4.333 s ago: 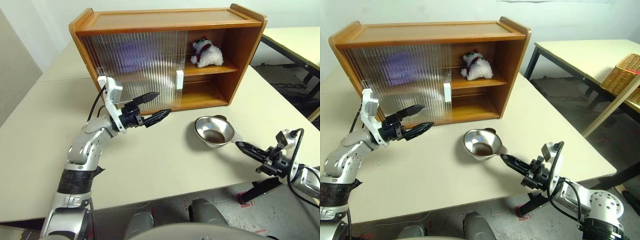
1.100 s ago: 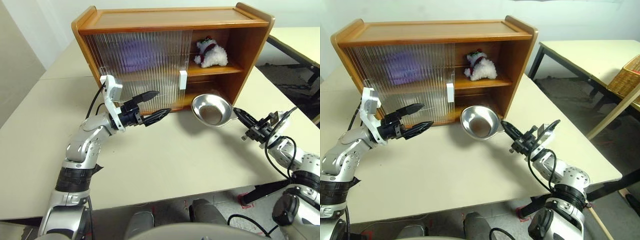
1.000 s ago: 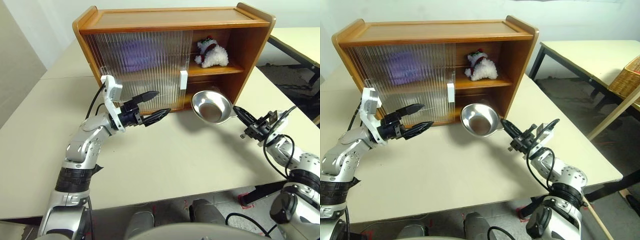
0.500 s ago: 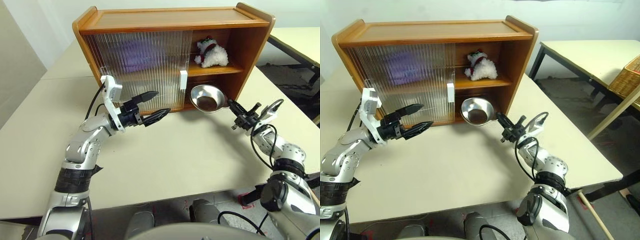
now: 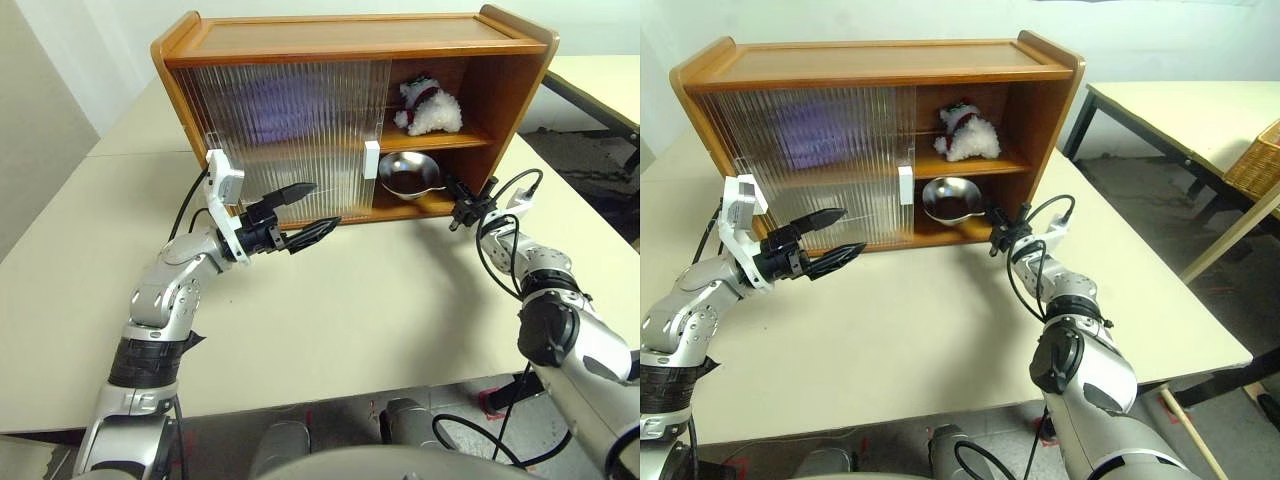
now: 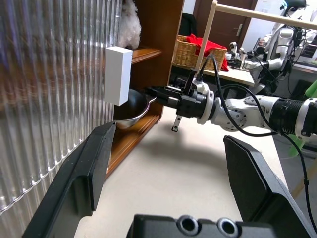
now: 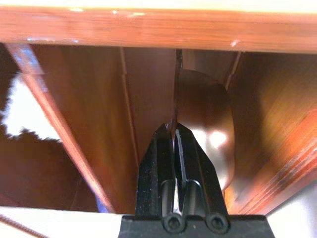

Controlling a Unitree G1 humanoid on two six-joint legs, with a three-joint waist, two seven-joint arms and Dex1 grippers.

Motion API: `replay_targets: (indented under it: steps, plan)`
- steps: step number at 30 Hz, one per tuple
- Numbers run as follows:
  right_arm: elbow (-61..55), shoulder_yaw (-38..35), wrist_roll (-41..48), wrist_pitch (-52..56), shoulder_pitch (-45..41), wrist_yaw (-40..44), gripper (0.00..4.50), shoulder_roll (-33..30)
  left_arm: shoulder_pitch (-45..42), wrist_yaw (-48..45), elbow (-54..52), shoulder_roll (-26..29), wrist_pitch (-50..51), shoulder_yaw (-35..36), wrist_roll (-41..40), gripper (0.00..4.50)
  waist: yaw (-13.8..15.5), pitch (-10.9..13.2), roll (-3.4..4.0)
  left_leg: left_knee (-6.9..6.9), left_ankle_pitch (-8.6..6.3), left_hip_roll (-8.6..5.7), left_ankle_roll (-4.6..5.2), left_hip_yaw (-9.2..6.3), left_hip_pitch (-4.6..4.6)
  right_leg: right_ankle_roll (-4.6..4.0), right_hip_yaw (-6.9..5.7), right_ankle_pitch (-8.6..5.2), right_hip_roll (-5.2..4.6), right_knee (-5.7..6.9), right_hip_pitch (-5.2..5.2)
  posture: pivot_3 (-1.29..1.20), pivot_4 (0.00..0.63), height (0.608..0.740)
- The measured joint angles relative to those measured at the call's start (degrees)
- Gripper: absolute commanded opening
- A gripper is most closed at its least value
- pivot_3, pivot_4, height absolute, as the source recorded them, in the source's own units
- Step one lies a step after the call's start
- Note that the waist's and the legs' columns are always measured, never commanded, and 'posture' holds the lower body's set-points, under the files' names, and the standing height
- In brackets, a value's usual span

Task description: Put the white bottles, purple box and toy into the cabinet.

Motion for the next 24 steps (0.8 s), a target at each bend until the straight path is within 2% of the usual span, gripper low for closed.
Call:
replay_targets:
  steps: [17, 24]
  plan:
    - [7.46, -5.36, -0.93, -11.26, -1.93, -1.75, 0.04, -0.04, 1.49, 1.12, -2.81, 1.15, 0.74, 0.34, -0.11, 4.50, 0.29, 0.00, 0.00, 0.04, 0.03, 0.00, -0.05, 0.00, 0.13, -0.05, 0.00, 0.09, 0.00, 0.02, 0.20, -0.06, 0.002, 0.740]
    - [7.92, -5.87, -1.66, -13.11, -3.04, -2.46, 0.04, 2.13, 2.26, 1.92, -3.80, 1.22, 1.70, 0.56, -0.21, 4.50, 0.47, 0.00, 0.00, 0.03, 0.03, 0.02, -0.05, 0.00, 0.18, -0.08, 0.00, 0.11, 0.01, 0.03, 0.20, -0.05, 0.005, 0.740]
